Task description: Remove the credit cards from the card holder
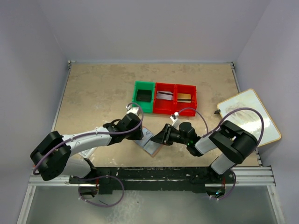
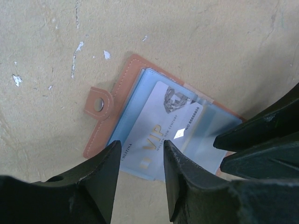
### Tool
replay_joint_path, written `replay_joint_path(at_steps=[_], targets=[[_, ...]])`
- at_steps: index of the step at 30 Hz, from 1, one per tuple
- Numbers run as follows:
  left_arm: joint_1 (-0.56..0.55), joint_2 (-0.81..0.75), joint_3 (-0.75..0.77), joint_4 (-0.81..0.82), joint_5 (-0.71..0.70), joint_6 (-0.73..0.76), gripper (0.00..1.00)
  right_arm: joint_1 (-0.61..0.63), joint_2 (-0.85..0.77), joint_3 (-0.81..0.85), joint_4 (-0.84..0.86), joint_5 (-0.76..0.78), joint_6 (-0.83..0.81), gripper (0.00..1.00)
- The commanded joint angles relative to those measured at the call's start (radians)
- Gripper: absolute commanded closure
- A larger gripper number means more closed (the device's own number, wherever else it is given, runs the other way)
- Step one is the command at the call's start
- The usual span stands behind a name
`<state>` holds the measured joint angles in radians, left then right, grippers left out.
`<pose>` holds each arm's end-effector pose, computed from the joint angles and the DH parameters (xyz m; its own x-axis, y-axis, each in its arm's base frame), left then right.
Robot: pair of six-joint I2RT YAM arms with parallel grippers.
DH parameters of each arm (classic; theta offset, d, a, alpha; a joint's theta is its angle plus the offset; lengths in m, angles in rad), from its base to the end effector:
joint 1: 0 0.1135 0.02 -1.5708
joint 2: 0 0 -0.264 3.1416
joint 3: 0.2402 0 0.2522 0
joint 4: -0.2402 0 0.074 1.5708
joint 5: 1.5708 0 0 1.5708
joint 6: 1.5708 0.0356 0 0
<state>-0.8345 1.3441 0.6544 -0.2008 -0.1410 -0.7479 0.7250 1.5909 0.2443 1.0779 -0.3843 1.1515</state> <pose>0.1760 -0.1867 0.1762 -0.8413 -0.0744 -0.5355 0.1393 0.9272 -0.3477 0.1719 0.1701 0.1235 -0.8895 0.3432 -0.3016 -0.1789 0.3457 0.9211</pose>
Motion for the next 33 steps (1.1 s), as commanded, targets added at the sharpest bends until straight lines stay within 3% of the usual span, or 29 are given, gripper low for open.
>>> replay_joint_path(at_steps=[1, 8, 17, 22, 33], targets=[[-0.008, -0.013, 0.043, 0.045, 0.006, -0.004, 0.61, 0.007, 0.02, 0.004, 0.106, 0.017, 0.034, 0.63], [-0.008, 0.033, 0.064, 0.003, 0.021, 0.016, 0.62, 0.036, 0.069, 0.058, 0.064, 0.027, 0.037, 0.63], [-0.016, 0.053, 0.067, -0.024, -0.008, 0.035, 0.67, 0.046, 0.179, 0.075, 0.157, 0.03, 0.077, 0.66], [-0.032, 0.051, 0.047, -0.032, -0.09, 0.037, 0.72, 0.06, 0.195, 0.046, 0.208, 0.105, 0.134, 0.68], [-0.041, 0.079, 0.029, -0.025, -0.09, 0.043, 0.75, 0.104, 0.218, 0.05, 0.215, 0.211, 0.203, 0.73]])
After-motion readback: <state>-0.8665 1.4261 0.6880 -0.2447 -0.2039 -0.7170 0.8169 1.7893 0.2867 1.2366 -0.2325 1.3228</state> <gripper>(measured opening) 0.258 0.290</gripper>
